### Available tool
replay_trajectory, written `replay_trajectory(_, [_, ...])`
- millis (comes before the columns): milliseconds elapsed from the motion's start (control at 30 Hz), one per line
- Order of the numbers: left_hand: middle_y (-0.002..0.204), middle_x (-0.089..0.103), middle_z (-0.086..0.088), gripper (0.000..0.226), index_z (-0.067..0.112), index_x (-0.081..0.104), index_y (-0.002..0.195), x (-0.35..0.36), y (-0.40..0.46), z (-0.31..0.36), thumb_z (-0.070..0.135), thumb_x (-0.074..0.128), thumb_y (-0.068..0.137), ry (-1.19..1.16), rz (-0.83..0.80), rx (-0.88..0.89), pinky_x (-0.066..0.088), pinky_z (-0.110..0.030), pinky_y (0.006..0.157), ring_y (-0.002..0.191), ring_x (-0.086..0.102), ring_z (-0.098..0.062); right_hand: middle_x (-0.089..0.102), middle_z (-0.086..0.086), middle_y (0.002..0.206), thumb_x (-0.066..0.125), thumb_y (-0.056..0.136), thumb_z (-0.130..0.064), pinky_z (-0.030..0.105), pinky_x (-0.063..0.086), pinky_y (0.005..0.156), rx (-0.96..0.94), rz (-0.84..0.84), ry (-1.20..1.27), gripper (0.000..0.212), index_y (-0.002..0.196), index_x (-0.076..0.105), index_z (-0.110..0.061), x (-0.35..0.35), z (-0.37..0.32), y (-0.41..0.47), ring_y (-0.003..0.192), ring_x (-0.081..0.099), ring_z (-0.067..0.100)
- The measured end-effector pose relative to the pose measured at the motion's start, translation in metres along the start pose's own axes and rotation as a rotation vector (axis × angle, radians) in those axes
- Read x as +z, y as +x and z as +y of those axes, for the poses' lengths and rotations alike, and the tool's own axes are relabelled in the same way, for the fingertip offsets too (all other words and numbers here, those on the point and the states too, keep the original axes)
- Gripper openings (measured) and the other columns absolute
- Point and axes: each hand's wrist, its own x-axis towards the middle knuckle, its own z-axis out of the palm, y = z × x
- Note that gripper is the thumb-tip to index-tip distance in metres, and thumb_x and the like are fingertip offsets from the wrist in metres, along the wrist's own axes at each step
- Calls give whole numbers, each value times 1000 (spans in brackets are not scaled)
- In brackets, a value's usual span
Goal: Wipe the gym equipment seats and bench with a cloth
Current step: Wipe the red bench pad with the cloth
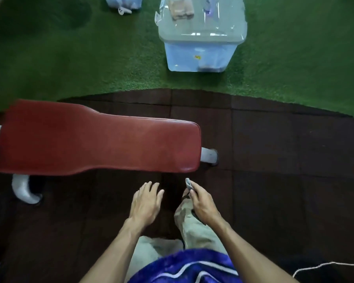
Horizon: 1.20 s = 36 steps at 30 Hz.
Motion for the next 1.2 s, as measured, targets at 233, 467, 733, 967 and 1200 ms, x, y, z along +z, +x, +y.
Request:
replay_trajectory(233, [157, 39, -13, 47, 15, 47, 145, -2, 151, -45, 37, 42, 104, -26, 158, 102, 28, -45, 119, 149, 31, -28, 51, -7, 144, 41, 104, -8, 2, 35, 104, 12, 82, 76, 41, 144, 47, -13, 28, 9, 140, 115, 49, -24])
replay_trajectory(467, [162, 26, -14, 55, 14, 41, 149, 4, 283, -127, 41, 32, 103, 138, 417, 270, 25, -52, 119, 152, 22, -31, 35, 7, 158, 39, 104, -9, 29, 22, 124, -220, 450, -183, 47, 151, 36, -9, 76, 31, 293, 151, 24, 22])
replay_trajectory(733, [168, 5, -9, 64, 18, 18, 159, 20, 340, -169, 48, 25, 103, 219, 553, 224, 5, -51, 125, 156, 5, -24, 25, 7, 162, 43, 103, -40, 45, 18, 124, -470, 467, -621, 55, 151, 37, -15, 183, 40, 293, 153, 15, 29])
replay_trajectory(967, [168, 5, -9, 66, 19, 16, 159, 19, 340, -166, 50, 24, 102, 211, 551, 194, 7, -53, 125, 156, 5, -25, 21, 4, 164, 24, 100, -55, 57, 14, 121, -71, 679, -611, 63, 153, 33, -22, 72, 101, 306, 153, 13, 28])
replay_trajectory(1200, [168, 6, -8, 63, 20, 15, 160, 20, 341, -168, 45, 27, 103, 203, 565, 210, 8, -53, 125, 156, 6, -24, 25, 3, 163, 39, 103, -37, 53, 18, 121, -474, 473, -650, 51, 152, 37, -21, 177, -2, 336, 154, 11, 28])
